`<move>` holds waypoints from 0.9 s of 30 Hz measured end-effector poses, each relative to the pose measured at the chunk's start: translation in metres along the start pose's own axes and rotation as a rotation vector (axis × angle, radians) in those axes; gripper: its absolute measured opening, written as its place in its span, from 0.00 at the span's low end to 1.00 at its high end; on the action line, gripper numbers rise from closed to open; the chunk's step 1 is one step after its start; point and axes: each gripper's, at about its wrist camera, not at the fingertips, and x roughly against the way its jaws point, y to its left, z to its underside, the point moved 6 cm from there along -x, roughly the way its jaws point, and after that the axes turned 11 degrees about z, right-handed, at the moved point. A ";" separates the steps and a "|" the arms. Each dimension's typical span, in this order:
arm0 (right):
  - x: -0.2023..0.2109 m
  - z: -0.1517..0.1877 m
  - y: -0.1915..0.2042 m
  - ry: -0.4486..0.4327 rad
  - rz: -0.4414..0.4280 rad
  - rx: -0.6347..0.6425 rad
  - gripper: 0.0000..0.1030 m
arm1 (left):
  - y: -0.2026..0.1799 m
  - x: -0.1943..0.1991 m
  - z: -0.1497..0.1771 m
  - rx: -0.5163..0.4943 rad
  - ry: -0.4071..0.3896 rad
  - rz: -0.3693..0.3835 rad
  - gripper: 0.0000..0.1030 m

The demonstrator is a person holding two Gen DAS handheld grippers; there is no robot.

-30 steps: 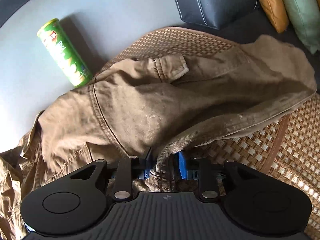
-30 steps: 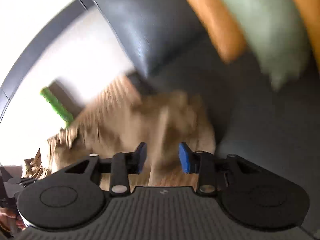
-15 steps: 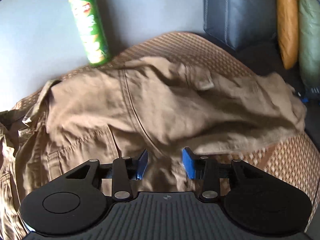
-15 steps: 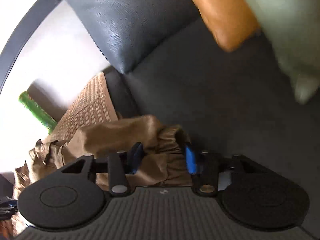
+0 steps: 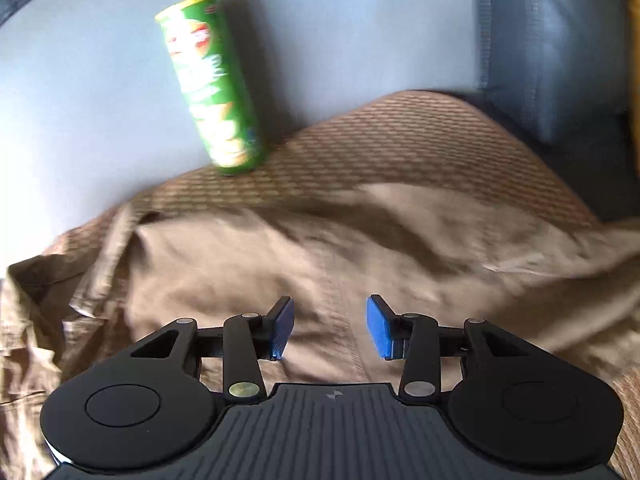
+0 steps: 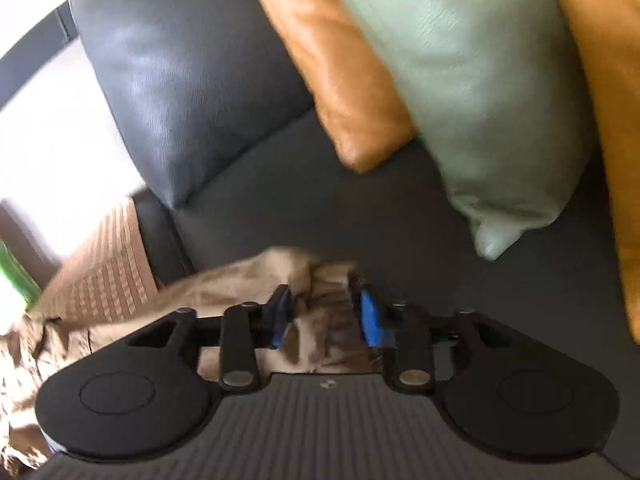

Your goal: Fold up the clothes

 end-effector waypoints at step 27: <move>-0.007 0.040 -0.014 0.197 -0.012 0.018 0.33 | -0.094 -0.018 0.119 -0.605 0.049 -0.082 0.44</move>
